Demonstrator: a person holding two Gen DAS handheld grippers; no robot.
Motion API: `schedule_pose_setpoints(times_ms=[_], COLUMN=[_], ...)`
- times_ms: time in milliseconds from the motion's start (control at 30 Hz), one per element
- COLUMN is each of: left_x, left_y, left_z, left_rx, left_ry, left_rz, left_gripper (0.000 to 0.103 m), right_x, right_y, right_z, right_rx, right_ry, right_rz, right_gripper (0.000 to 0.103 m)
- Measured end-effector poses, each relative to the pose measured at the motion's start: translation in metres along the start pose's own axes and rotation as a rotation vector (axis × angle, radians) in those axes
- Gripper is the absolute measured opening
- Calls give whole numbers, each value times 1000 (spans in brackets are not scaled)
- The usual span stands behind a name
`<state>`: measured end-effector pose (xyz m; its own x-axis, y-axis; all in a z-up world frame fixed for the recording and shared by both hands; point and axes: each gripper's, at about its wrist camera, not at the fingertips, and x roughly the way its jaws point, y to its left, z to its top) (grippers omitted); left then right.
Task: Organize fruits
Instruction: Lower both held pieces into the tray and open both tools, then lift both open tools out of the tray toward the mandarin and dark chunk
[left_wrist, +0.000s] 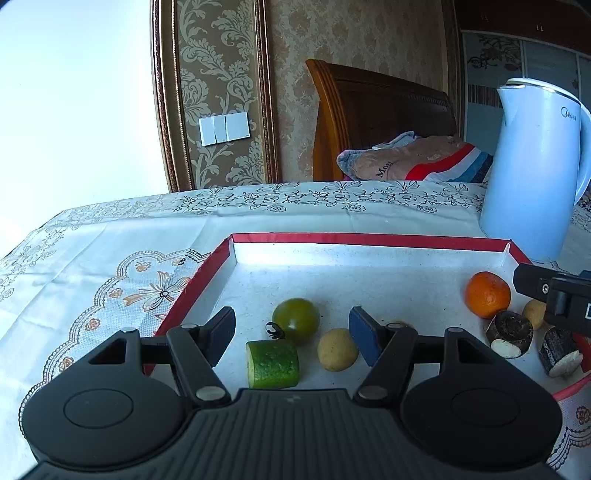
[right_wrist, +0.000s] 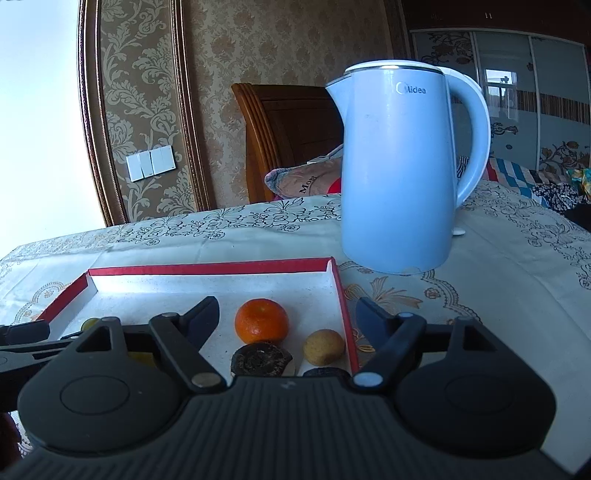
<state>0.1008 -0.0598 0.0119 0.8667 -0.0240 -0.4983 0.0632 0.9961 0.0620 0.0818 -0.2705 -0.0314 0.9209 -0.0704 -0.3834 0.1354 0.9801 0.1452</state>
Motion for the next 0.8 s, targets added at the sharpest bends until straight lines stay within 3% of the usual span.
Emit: schedule_pose_setpoints(times_ms=[333, 700, 800], left_x=[-23, -61, -71], left_y=[19, 56, 65], left_z=[-8, -29, -37], left_rx=[-26, -74, -73], left_ry=[-40, -51, -39], left_rz=[27, 44, 18], left_gripper=[68, 68, 68], right_x=[-22, -48, -56], right_y=[-21, -17, -14], right_z=[-14, -31, -37], right_rx=[86, 54, 33], right_ry=[-12, -9, -13], right_rz=[15, 72, 75], right_gripper=[86, 90, 90])
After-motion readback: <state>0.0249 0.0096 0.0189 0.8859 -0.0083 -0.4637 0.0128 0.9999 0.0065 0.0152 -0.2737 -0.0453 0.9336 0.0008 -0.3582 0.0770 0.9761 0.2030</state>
